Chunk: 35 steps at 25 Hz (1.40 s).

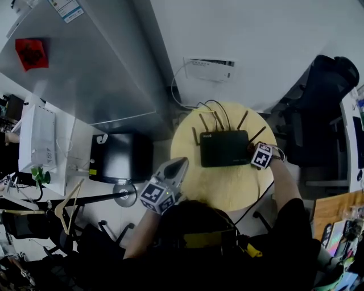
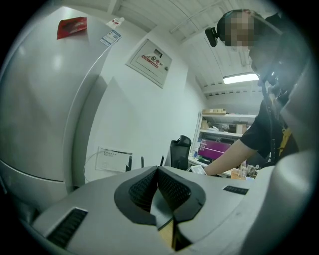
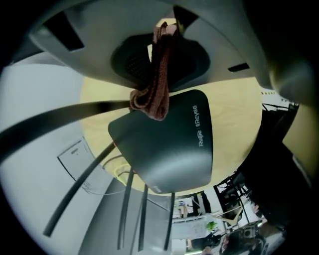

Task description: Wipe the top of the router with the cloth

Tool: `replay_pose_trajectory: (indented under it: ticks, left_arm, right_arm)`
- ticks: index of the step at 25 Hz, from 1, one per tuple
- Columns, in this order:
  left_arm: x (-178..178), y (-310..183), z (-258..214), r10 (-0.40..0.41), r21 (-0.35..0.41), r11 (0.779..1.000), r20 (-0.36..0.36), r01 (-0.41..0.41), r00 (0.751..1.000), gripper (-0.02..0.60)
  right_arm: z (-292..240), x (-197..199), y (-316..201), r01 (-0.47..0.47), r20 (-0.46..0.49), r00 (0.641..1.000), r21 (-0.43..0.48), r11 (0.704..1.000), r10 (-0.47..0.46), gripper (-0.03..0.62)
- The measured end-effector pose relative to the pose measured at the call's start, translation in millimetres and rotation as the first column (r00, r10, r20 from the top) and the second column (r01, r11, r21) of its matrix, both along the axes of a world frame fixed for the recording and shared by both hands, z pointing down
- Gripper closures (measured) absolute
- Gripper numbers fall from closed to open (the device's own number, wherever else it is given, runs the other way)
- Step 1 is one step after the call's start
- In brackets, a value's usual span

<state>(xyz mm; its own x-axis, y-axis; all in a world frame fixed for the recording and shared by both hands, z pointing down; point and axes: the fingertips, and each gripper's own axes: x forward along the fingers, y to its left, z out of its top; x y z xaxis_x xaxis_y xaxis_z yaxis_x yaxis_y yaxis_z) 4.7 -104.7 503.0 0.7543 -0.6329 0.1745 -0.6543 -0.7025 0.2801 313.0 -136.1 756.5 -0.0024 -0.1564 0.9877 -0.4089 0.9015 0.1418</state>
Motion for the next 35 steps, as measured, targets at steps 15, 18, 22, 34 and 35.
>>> replay_pose_trajectory:
  ticks: [15, 18, 22, 34, 35]
  left_arm:
    - [8, 5, -1, 0.057, 0.016, 0.998, -0.023, -0.057, 0.998, 0.591]
    - [8, 7, -1, 0.074, 0.016, 0.997, -0.032, -0.073, 0.997, 0.59]
    - [8, 8, -1, 0.094, 0.021, 0.995, -0.042, -0.093, 0.995, 0.589]
    - [15, 6, -9, 0.163, 0.04, 0.986, -0.078, -0.16, 0.984, 0.59]
    - [15, 7, -9, 0.167, 0.037, 0.986, -0.078, -0.165, 0.983, 0.589]
  right_arm:
    - [13, -10, 43, -0.272, 0.19, 0.937, -0.136, 0.953, 0.294, 0.531]
    - [16, -4, 55, -0.338, 0.153, 0.919, -0.165, 0.927, 0.363, 0.531]
    - [20, -6, 70, -0.412, 0.152, 0.884, -0.192, 0.891, 0.442, 0.531]
    - [20, -40, 82, -0.731, 0.292, 0.567, -0.253, 0.634, 0.77, 0.531]
    - [20, -46, 83, -0.738, 0.31, 0.542, -0.268, 0.619, 0.781, 0.531]
